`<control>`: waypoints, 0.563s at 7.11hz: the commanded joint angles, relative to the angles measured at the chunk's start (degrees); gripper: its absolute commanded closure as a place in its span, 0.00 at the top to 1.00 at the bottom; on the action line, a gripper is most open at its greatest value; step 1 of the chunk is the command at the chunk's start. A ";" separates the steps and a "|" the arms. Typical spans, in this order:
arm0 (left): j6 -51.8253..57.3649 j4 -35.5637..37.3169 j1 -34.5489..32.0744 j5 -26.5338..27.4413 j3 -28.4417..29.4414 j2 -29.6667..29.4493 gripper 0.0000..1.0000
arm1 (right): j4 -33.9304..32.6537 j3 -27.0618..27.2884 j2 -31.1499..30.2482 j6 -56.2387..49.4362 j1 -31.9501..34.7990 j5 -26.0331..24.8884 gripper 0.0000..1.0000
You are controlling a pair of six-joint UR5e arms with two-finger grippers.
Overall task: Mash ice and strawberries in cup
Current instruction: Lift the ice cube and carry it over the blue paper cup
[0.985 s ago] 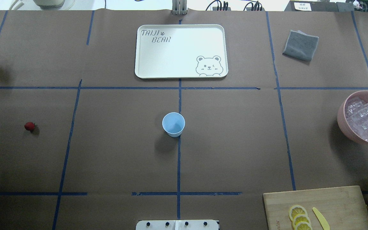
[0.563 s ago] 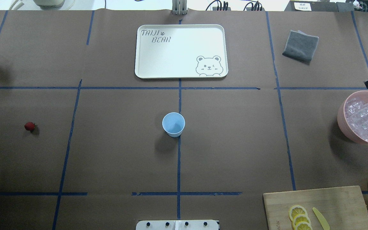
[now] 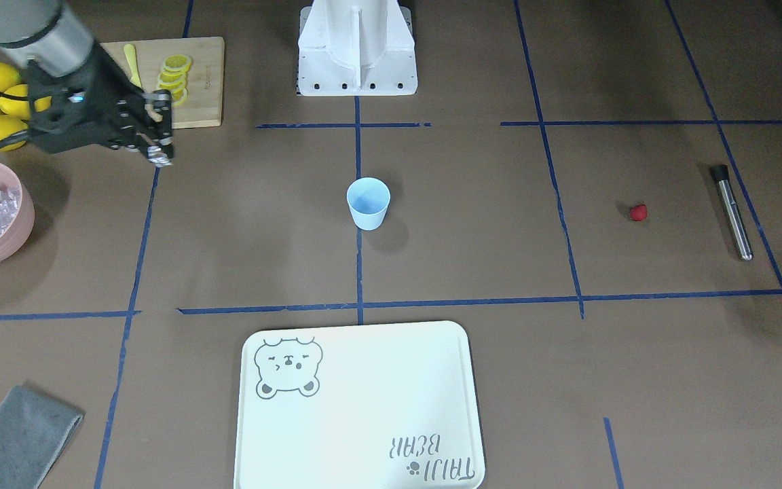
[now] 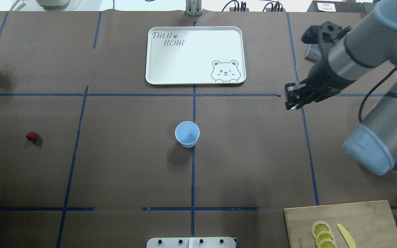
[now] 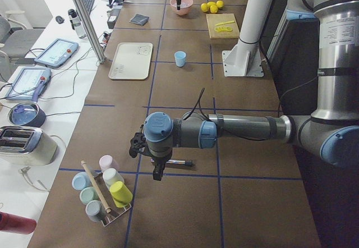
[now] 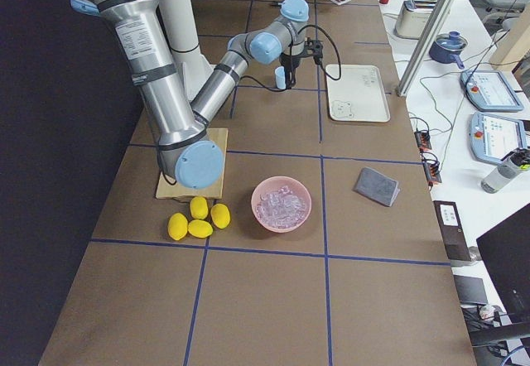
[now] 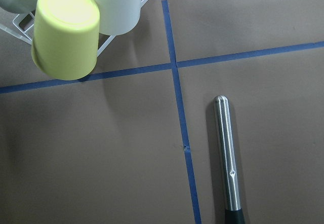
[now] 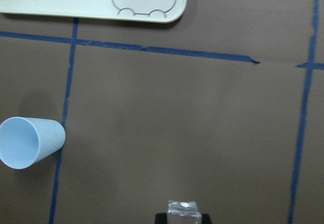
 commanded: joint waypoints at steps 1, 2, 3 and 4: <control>0.02 -0.07 -0.06 0.01 -0.01 0.06 1.00 | -3.58 -8.93 14.17 13.19 -14.55 -14.71 0.00; 0.02 -0.07 -0.06 0.01 -0.01 0.06 1.00 | -3.50 -14.03 19.01 15.49 -15.64 -15.28 0.00; 0.02 -0.07 -0.06 0.01 -0.01 0.06 1.00 | -3.32 -17.30 21.59 16.12 -16.26 -15.55 0.00; 0.02 0.02 -0.06 0.01 -0.01 0.06 1.00 | -1.84 -20.29 23.87 16.22 -16.62 -16.42 0.00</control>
